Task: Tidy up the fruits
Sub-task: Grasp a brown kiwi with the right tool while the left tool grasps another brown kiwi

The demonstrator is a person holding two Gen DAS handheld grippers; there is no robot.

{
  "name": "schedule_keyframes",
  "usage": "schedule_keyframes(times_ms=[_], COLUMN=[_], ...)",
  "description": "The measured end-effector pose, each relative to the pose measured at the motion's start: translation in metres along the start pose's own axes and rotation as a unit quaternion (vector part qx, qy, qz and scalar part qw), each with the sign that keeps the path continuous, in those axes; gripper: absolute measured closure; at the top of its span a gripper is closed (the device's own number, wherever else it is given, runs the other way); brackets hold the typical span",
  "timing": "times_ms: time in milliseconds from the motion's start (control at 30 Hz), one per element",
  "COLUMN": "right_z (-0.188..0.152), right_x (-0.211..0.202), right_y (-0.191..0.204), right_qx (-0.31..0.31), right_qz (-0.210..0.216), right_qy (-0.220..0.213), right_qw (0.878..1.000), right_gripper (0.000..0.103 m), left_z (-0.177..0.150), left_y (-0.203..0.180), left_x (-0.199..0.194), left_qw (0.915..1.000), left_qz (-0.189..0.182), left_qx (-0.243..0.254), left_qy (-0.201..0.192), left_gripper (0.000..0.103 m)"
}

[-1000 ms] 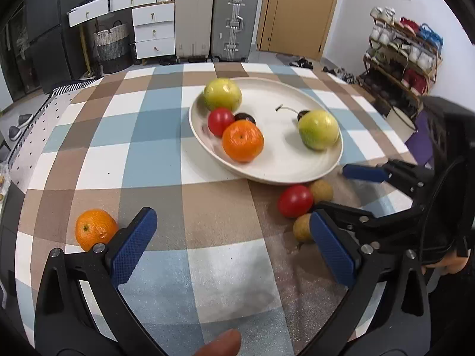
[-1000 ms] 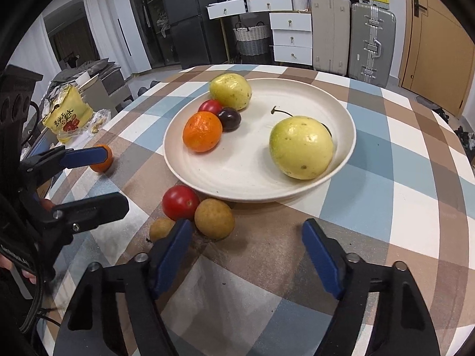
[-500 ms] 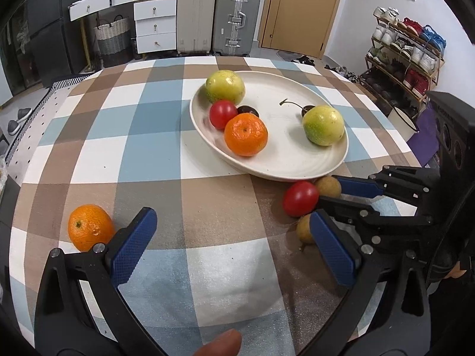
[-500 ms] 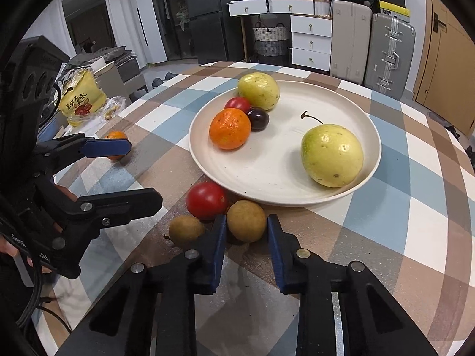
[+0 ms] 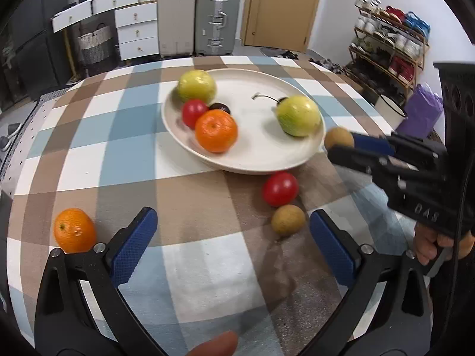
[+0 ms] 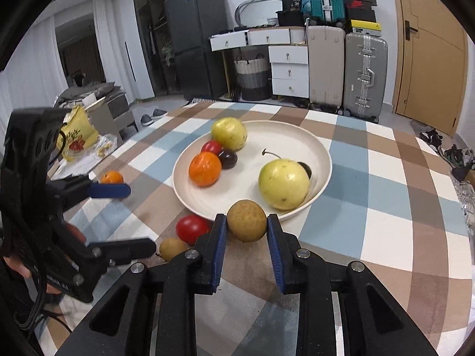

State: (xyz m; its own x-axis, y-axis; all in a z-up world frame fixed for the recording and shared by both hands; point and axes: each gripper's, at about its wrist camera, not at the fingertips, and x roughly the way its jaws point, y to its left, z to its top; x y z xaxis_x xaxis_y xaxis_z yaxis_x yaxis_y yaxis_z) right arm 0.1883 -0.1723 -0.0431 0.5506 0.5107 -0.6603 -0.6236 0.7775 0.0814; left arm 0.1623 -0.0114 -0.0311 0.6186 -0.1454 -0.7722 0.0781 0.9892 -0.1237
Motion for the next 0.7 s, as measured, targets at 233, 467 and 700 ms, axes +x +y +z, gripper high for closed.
schedule_keyframes(times_ms=[233,467,700], right_z=[0.004,0.004,0.003], right_x=[-0.007,-0.014,-0.013], right_y=[-0.007,-0.003,-0.003], right_qx=[0.014,0.013,0.013], right_qz=[-0.003,-0.001,-0.002], right_qy=[-0.018,-0.036,-0.034], right_qw=[1.0,0.999,0.999], right_gripper=[0.076,0.076,0.076], left_z=[-0.008,-0.014,-0.014], left_y=[-0.021,-0.037,-0.039], left_x=[0.011,0.019,0.018], left_qw=[0.9983,0.997,0.9964], left_qz=[-0.034,-0.027,-0.036], left_qx=[0.039,0.067,0.074], left_qy=[0.025,0.026,0.018], left_gripper=[0.029,0.039,0.075])
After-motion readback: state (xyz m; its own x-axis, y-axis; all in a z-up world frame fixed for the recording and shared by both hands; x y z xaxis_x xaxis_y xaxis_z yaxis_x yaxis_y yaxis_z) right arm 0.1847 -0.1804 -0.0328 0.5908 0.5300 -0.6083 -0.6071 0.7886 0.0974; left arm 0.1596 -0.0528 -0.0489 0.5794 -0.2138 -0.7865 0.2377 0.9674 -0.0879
